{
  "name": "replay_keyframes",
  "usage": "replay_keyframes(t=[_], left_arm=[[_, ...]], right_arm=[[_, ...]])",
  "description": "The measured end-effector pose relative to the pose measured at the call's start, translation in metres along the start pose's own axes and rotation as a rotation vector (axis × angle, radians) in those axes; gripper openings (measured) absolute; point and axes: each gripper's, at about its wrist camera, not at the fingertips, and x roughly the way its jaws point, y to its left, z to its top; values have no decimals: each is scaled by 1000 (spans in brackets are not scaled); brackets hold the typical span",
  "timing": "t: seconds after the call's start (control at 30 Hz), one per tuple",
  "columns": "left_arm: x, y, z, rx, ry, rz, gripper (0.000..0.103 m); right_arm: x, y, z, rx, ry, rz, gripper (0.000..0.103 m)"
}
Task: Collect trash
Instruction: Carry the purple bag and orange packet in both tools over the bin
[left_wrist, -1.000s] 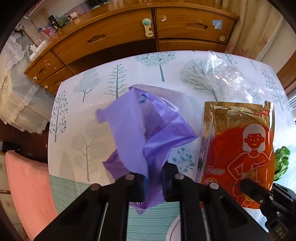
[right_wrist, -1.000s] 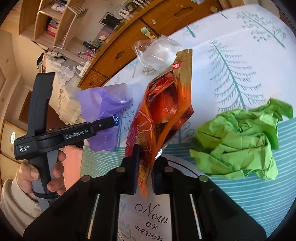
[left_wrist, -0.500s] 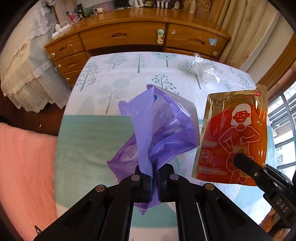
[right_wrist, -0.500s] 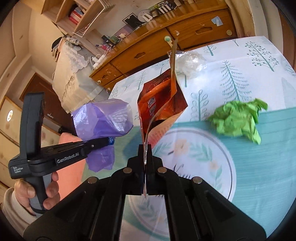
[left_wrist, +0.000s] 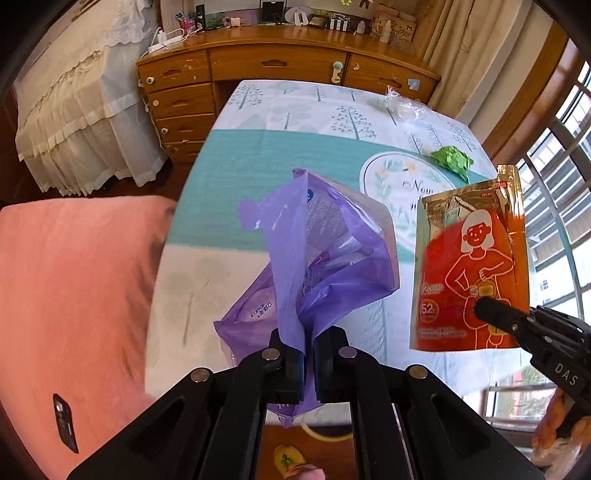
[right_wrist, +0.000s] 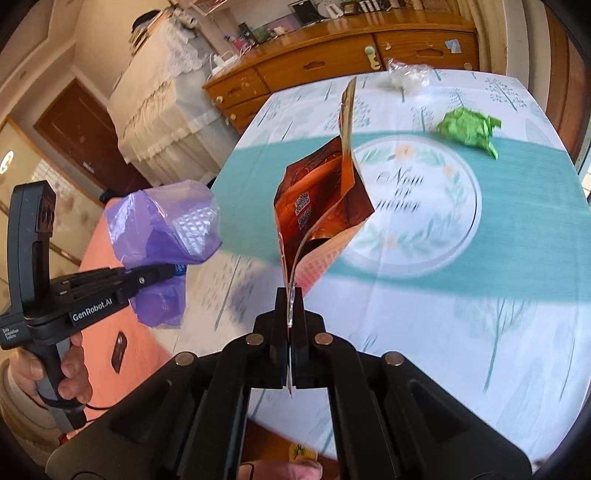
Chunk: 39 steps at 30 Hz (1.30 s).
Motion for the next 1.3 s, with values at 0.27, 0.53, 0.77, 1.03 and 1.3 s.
replay_keyframes(t=[0.27, 0.53, 0.77, 1.03, 1.3], left_arm=[[-43, 41, -99, 59, -9, -32, 3], [-48, 54, -157, 72, 45, -69, 3], [-16, 51, -202, 33, 122, -84, 3], [57, 35, -258, -17, 206, -65, 3], [145, 12, -305, -22, 265, -54, 3]], right_arm=[[-17, 89, -113, -20, 20, -28, 0], [-19, 153, -179, -82, 114, -69, 0], [0, 160, -218, -122, 230, -125, 0], [51, 137, -296, -161, 366, -156, 0], [117, 90, -359, -161, 438, -190, 0]])
